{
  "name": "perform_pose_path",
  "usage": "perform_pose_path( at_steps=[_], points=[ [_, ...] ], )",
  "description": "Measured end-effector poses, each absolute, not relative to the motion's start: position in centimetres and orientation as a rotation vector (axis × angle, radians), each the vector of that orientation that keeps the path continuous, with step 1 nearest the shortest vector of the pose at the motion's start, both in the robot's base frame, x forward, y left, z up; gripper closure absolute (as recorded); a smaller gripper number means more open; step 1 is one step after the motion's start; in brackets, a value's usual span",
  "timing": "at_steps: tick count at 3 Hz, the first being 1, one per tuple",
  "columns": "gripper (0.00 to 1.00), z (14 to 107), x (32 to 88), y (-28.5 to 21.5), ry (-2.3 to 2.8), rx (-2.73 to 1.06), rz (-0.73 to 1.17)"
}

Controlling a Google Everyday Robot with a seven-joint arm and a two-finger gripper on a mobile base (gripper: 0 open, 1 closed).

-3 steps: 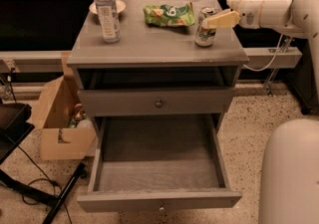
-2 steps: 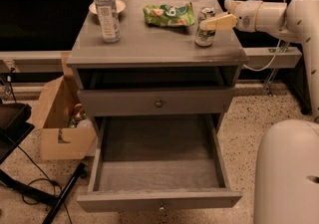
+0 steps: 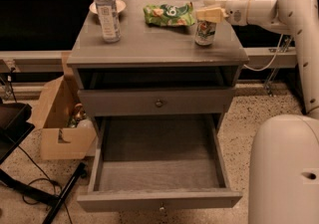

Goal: Place 7up can into middle drawer

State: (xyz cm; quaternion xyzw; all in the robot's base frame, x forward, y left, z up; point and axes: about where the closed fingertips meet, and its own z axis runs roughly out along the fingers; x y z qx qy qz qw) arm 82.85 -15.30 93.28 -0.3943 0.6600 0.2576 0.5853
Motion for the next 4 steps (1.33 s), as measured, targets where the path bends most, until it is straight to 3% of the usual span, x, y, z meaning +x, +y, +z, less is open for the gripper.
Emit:
perform_pose_path(
  at_steps=[2, 3, 4],
  points=[
    [0.88, 91.7, 82.2, -13.0, 1.595, -0.977, 0.612],
    [1.0, 92.3, 82.2, -13.0, 1.595, -0.977, 0.612],
    [1.0, 92.5, 82.0, -13.1, 1.594, -0.978, 0.61]
  ],
)
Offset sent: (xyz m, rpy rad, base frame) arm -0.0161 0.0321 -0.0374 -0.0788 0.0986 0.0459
